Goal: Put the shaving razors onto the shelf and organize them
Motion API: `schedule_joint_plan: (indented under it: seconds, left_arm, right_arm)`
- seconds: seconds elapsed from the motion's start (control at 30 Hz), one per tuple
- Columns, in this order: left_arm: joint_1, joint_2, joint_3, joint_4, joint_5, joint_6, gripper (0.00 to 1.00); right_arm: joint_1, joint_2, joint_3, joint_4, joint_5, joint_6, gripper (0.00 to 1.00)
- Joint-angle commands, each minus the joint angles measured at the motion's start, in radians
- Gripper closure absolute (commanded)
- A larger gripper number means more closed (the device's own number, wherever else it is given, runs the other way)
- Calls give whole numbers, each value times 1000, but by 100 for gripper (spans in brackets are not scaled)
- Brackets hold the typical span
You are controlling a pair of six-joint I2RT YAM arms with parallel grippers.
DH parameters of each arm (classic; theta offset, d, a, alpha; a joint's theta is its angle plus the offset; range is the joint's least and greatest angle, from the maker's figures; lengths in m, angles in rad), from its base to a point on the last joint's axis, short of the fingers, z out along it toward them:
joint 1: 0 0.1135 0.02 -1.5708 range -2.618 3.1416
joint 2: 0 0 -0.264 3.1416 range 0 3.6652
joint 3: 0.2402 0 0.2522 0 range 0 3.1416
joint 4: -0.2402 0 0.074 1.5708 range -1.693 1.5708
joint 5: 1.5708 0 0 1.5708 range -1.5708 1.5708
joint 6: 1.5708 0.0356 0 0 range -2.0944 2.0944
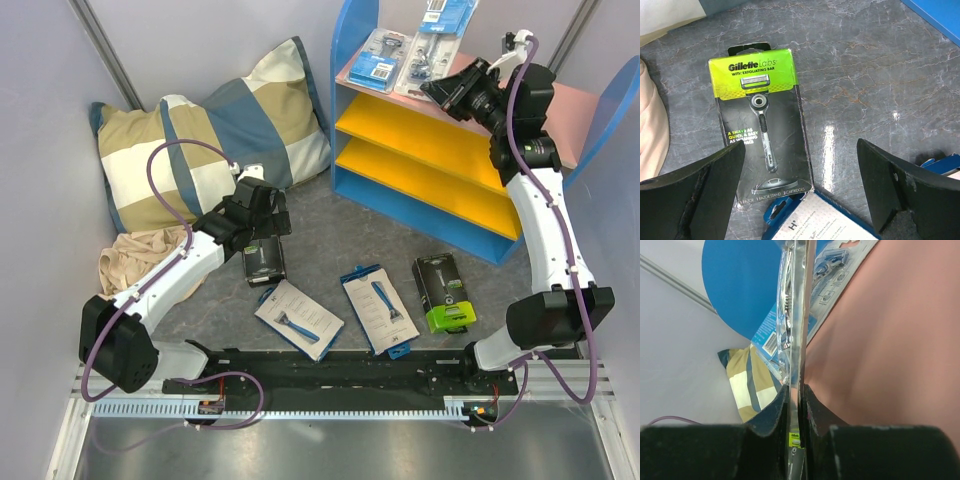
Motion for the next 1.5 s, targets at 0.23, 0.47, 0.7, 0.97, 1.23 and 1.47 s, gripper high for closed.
schedule_joint_plan:
  seconds: [0.23, 0.47, 0.7, 0.97, 1.23, 1.47]
  left_arm:
    - [5, -13, 15, 31, 7, -25, 1]
    - [5, -21, 27, 31, 10, -22, 1]
    - [5, -27, 56, 28, 33, -5, 2]
    - [4, -27, 119, 23, 55, 18, 2]
    - [-10, -9, 218, 19, 87, 52, 3]
    - [-24, 18, 271, 8, 92, 67, 3]
  right_arm:
    - [-40, -11, -37, 37, -69, 25, 61]
    - [-54, -10, -37, 31, -101, 31, 59]
    - [-100, 24, 24, -80, -132, -26, 40]
    - [-97, 70, 104, -282, -87, -156, 26]
    - [-86, 59, 121, -393, 18, -261, 24]
    - [-72, 50, 182, -476, 161, -328, 21]
